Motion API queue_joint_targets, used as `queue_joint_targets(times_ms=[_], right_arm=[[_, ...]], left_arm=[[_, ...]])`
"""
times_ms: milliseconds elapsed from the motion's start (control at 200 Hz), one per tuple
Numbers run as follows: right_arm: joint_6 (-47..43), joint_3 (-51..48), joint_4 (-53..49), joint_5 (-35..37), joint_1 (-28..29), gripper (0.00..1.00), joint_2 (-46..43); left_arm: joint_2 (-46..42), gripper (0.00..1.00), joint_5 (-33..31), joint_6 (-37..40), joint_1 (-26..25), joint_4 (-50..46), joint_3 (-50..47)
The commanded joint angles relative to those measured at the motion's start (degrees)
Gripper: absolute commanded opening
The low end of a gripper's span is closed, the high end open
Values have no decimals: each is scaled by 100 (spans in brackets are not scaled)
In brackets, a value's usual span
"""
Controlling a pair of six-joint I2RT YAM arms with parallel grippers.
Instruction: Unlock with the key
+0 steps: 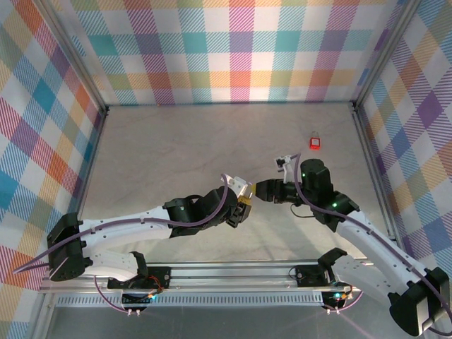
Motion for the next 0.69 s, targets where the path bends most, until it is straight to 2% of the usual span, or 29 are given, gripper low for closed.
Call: queue_joint_targets(times_ms=[0, 180, 500, 650, 690], right_arm=[[48, -180, 232, -165, 38, 44, 135], [-50, -205, 35, 124, 46, 30, 175], [-138, -135, 45, 479, 45, 25, 389], [-285, -194, 297, 131, 46, 21, 295], [-392, -191, 289, 24, 46, 18, 253]], left_arm=[[-5, 0, -10, 94, -48, 408, 150], [-82, 0, 30, 89, -86, 477, 157], [-156, 0, 171, 149, -226, 712, 103], [-180, 0, 256, 160, -228, 739, 45], [-192, 0, 288, 154, -227, 755, 38]])
